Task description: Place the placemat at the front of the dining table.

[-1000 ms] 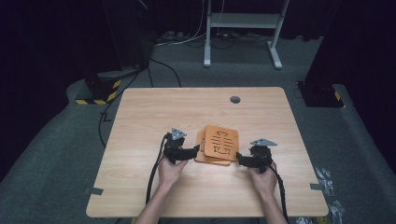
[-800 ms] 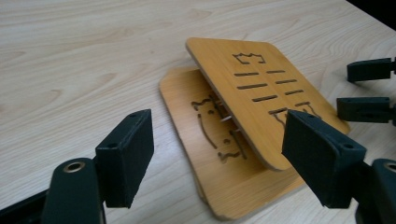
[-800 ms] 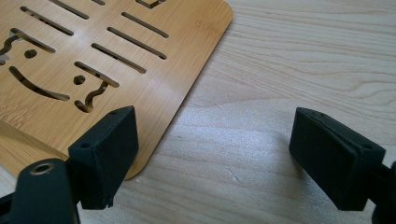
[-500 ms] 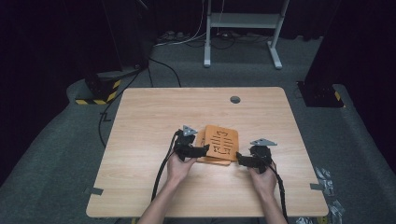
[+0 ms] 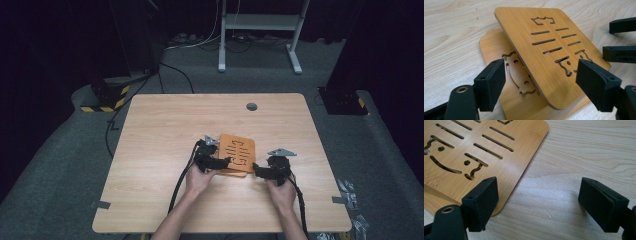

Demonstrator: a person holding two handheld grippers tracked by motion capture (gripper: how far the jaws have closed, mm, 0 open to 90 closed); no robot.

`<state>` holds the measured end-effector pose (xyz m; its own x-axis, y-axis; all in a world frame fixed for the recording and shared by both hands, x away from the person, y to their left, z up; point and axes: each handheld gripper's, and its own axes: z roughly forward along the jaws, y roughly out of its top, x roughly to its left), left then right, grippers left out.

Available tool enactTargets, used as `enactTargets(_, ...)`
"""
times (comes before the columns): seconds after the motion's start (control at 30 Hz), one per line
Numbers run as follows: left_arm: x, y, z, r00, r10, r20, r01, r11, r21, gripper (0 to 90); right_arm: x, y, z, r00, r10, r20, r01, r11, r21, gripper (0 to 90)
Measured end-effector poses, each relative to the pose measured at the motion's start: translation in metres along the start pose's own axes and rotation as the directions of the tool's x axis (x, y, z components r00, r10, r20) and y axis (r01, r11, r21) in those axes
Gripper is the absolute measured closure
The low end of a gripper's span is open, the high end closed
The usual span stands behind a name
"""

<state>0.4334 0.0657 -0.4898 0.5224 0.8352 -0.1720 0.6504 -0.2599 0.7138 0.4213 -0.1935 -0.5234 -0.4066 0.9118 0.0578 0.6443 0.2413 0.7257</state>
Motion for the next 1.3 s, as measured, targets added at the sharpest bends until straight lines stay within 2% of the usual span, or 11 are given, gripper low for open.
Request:
enactTargets(0.43, -0.010, -0.001, 0.014, 0.9998, 0.009, 0.020, -0.010, 0.9992, 0.039, 24.7, 0.000, 0.000, 0.000, 1.0000, 0.000, 0.000, 0.000, 1.000, 0.000, 16.2)
enactTargets(0.77, -0.014, 0.001, 0.017, 0.9999, 0.011, 0.009, -0.012, 0.9983, 0.057, 24.4, 0.000, 0.000, 0.000, 1.0000, 0.005, 0.003, -0.005, 1.000, -0.002, 17.3)
enactTargets(0.87, -0.015, 0.003, 0.014, 0.9997, 0.020, 0.013, -0.021, 0.9992, 0.034, 27.0, 0.000, 0.000, 0.000, 0.9999, 0.013, 0.002, -0.013, 1.000, -0.003, 17.6)
enactTargets(0.93, -0.016, 0.004, 0.011, 0.9998, 0.007, 0.019, -0.007, 0.9999, 0.015, 28.5, -0.001, 0.000, -0.001, 0.9999, 0.015, -0.002, -0.015, 1.000, -0.001, 17.6)
enactTargets(1.03, -0.018, 0.005, 0.007, 0.9997, 0.018, 0.016, -0.018, 0.9998, -0.012, 31.6, -0.001, 0.000, -0.001, 0.9998, 0.020, -0.004, -0.020, 1.000, -0.008, 17.9)
enactTargets(1.3, -0.021, 0.008, 0.003, 0.9997, 0.023, 0.013, -0.022, 0.9990, -0.038, 33.6, -0.002, 0.000, -0.001, 0.9996, 0.028, -0.005, -0.028, 1.000, -0.011, 18.3)
